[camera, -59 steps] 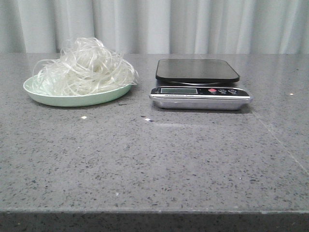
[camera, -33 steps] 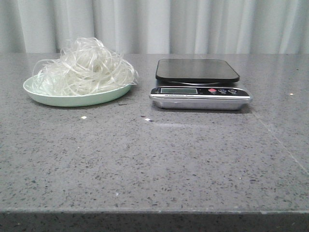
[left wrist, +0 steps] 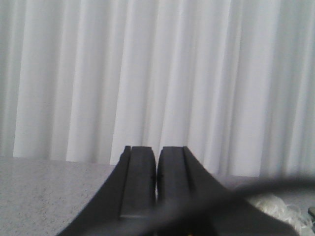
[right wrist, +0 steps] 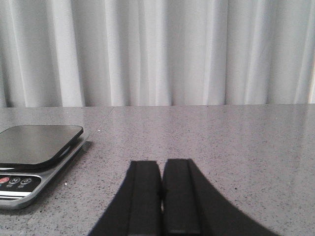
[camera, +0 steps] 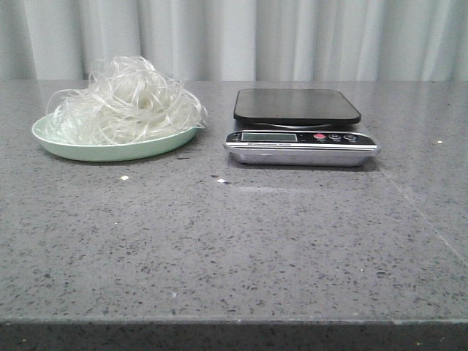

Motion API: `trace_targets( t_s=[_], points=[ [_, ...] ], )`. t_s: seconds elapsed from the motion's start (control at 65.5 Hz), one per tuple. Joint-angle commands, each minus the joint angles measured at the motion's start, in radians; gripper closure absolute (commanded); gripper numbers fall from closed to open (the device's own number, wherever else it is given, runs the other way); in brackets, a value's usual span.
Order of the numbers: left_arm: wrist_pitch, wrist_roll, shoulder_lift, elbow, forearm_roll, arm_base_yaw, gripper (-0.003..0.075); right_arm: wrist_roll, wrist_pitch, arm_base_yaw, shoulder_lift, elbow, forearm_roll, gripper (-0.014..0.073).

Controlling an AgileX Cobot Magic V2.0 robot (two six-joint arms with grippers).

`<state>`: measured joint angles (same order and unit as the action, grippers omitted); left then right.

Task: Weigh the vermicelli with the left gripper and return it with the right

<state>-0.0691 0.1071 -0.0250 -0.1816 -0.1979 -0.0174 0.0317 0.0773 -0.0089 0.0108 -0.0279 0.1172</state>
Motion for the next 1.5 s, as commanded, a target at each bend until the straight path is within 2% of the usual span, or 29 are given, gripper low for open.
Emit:
trace_targets(
  t_s=[0.0,0.229,0.641,0.733,0.748,0.794,0.809,0.824,0.84,0.855,0.87,0.885,0.901,0.916,0.931,0.962,1.023,1.282,1.481],
  points=[
    [0.039,-0.010,-0.083,-0.147,-0.015,0.002,0.0586,0.000,0.083,-0.005,0.015,0.008,-0.011,0.0433],
    [0.322,-0.010,-0.306,-0.425,-0.015,0.002,0.0586,0.000,0.083,-0.005,0.015,0.008,-0.011,0.0433],
    [0.333,-0.002,-0.487,-0.448,-0.019,-0.005,0.0568,0.000,0.083,-0.005,0.015,0.008,-0.011,0.0433],
    [0.333,0.004,-0.501,-0.458,0.007,-0.036,0.0483,0.000,0.083,-0.005,0.015,0.008,-0.011,0.0433],
    [0.333,0.004,-0.509,-0.463,0.024,-0.055,0.0431,0.000,0.083,-0.005,0.015,0.008,-0.011,0.0433],
    [0.335,0.004,-0.515,-0.469,0.041,-0.071,0.0385,0.000,0.083,-0.005,0.015,0.008,-0.011,0.0433],
    [0.338,0.004,-0.523,-0.478,0.067,-0.087,0.0334,0.000,0.083,-0.005,0.015,0.008,-0.011,0.0433],
    [0.338,0.004,-0.523,-0.478,0.067,-0.087,0.0334,0.000,0.083,-0.005,0.015,0.008,-0.011,0.0433],
    [0.339,0.004,-0.532,-0.487,0.088,-0.109,0.0283,0.000,0.083,-0.005,0.015,0.008,-0.011,0.0433],
    [0.339,0.004,-0.532,-0.487,0.088,-0.109,0.0283,0.000,0.083,-0.005,0.015,0.008,-0.011,0.0433],
    [0.342,0.004,-0.542,-0.493,0.102,-0.121,0.0234,0.000,0.083,-0.005,0.015,0.008,-0.011,0.0433],
    [0.342,0.004,-0.542,-0.493,0.102,-0.121,0.0234,0.000,0.083,-0.005,0.015,0.008,-0.011,0.0433],
    [0.342,0.004,-0.554,-0.506,0.118,-0.137,0.0189,0.000,0.083,-0.005,0.015,0.008,-0.011,0.0433],
    [0.342,0.004,-0.554,-0.506,0.118,-0.137,0.0189,0.000,0.083,-0.005,0.015,0.008,-0.011,0.0433],
    [0.342,0.004,-0.572,-0.517,0.124,-0.156,0.0144,0.000,0.083,-0.005,0.015,0.008,-0.011,0.0433],
    [0.342,0.004,-0.589,-0.531,0.127,-0.169,0.0118,0.000,0.083,-0.005,0.015,0.008,-0.011,0.0433],
    [0.342,0.004,-0.630,-0.566,0.127,-0.198,0.0093,0.000,0.083,-0.005,0.015,0.008,-0.011,0.0433],
    [0.363,0.004,-0.881,-0.735,0.121,-0.305,0.0093,0.000,0.083,-0.005,0.015,0.008,-0.011,0.0433],
    [0.467,0.004,-1.131,-0.917,0.119,-0.375,0.0093,0.000,0.083,-0.005,0.015,0.008,-0.011,0.0433]
  ],
)
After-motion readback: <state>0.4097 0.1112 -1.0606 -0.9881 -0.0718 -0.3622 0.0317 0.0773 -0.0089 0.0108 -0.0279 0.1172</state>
